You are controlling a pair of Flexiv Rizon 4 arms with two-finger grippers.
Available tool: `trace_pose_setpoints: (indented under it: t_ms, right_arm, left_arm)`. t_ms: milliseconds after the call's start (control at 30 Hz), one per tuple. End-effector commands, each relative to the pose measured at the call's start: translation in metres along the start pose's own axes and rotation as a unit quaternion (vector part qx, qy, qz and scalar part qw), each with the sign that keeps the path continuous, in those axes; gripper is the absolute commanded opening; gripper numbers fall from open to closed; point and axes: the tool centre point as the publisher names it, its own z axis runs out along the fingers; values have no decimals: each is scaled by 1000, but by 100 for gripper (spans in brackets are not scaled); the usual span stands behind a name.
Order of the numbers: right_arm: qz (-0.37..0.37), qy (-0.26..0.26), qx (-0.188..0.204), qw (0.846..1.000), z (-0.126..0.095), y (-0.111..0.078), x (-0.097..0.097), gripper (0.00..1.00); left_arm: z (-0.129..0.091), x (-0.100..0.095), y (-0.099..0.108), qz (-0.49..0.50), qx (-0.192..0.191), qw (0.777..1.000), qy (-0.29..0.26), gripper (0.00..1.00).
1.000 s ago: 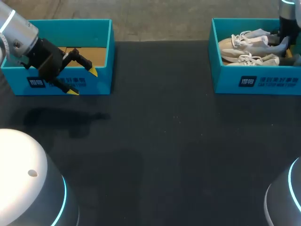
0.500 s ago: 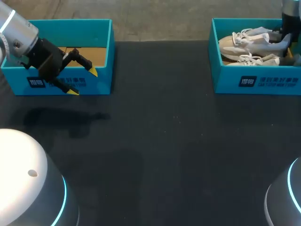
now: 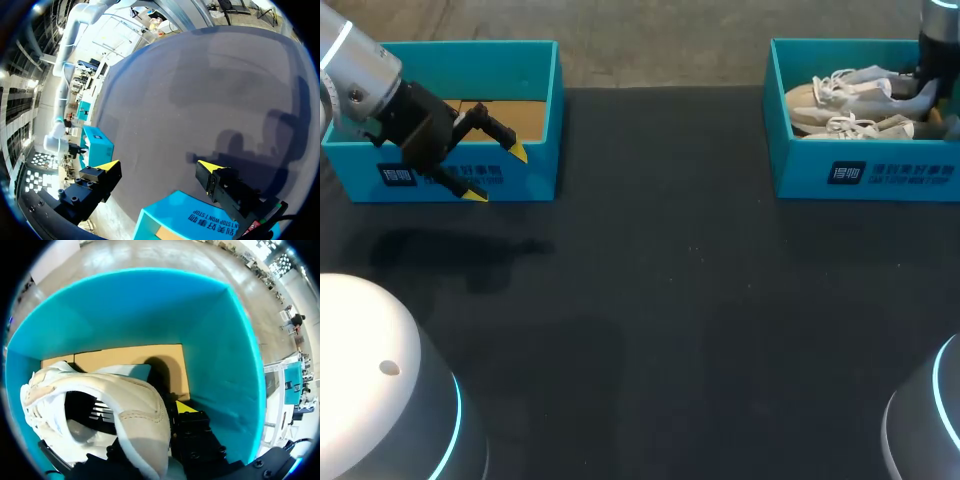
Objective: Take the shoe out of the shoebox, open the shoe tongue, remove and reinsert the insole, then place the shoe into the shoebox
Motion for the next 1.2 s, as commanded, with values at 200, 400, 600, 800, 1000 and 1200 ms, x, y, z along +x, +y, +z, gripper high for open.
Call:
trace_pose_setpoints:
  t_ms: [200, 400, 600, 800, 1000, 1200]
  right_arm:
    - [-17, 33, 6, 999, 17, 6, 0, 0]
    - [-24, 26, 14, 999, 19, 5, 2, 10]
    - [-26, 20, 9, 999, 10, 4, 2, 81]
    - [-24, 11, 7, 1000, 6, 3, 1, 100]
    - [-24, 4, 1, 1000, -2, 1, 1, 100]
    - [-21, 2, -6, 1000, -12, -1, 2, 100]
  left_arm:
    - [0, 0, 0, 0, -1, 1000, 2, 100]
    - [0, 0, 0, 0, -1, 1000, 2, 100]
    - [0, 0, 0, 0, -1, 1000, 2, 100]
    - [0, 0, 0, 0, -1, 1000, 2, 100]
    - [0, 0, 0, 0, -1, 1000, 2, 100]
    - [0, 0, 0, 0, -1, 1000, 2, 100]
